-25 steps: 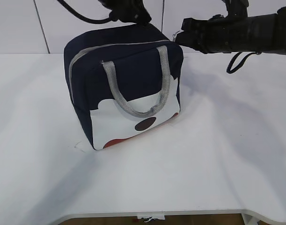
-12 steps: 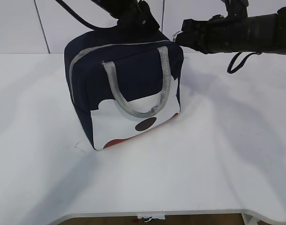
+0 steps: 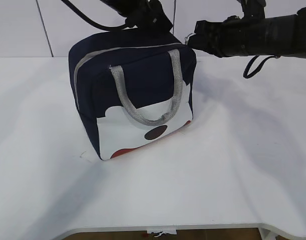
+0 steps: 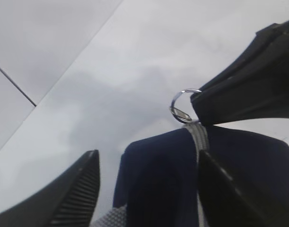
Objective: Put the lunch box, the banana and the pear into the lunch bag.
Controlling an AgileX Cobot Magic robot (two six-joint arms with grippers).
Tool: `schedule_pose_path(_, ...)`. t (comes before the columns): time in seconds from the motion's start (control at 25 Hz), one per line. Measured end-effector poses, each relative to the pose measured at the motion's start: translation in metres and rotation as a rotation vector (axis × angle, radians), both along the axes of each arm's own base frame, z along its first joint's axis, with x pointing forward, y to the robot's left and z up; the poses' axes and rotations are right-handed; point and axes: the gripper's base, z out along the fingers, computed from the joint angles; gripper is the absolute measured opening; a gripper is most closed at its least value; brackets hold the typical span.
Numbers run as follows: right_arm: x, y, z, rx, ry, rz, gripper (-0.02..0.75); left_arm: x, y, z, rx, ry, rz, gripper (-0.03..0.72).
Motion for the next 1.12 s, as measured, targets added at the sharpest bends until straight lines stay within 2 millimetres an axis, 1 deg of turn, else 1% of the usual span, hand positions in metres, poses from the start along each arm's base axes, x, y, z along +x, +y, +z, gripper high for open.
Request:
schedule_pose_path(0.08, 0.0, 0.0, 0.0, 0.0, 0.0, 0.0, -0.009, 0.0, 0.0, 0.0, -0.001, -0.001, 0.001, 0.557)
schedule_pose_path(0.16, 0.0, 0.0, 0.0, 0.0, 0.0, 0.0, -0.009, 0.0, 0.0, -0.001, 0.001, 0.005, -0.002, 0.571)
schedule_pose_path(0.32, 0.0, 0.0, 0.0, -0.002, -0.001, 0.001, -0.009, 0.001, -0.001, -0.008, 0.012, 0.026, -0.01, 0.569)
schedule_pose_path(0.56, 0.0, 0.0, 0.0, -0.004, -0.002, 0.002, -0.009, 0.007, -0.005, -0.028, 0.029, 0.065, -0.012, 0.554)
schedule_pose_path(0.68, 0.0, 0.0, 0.0, -0.008, -0.003, 0.004, -0.009, 0.007, -0.005, -0.031, 0.032, 0.075, -0.015, 0.529)
schedule_pose_path(0.72, 0.0, 0.0, 0.0, -0.008, -0.003, 0.004, -0.009, 0.007, -0.005, -0.031, 0.033, 0.078, -0.018, 0.503)
schedule_pose_path(0.8, 0.0, 0.0, 0.0, -0.01, -0.004, 0.007, -0.009, 0.006, -0.005, -0.031, 0.036, 0.085, -0.023, 0.427)
schedule_pose_path(1.04, 0.0, 0.0, 0.0, -0.012, -0.004, 0.008, -0.009, 0.005, -0.002, -0.034, 0.063, 0.101, -0.035, 0.079)
schedule_pose_path(1.08, 0.0, 0.0, 0.0, -0.014, -0.004, 0.007, -0.009, 0.004, -0.001, -0.032, 0.073, 0.096, -0.036, 0.043)
schedule_pose_path(1.12, 0.0, 0.0, -0.001, -0.015, -0.004, 0.005, -0.009, 0.004, 0.0, -0.03, 0.085, 0.089, -0.038, 0.024)
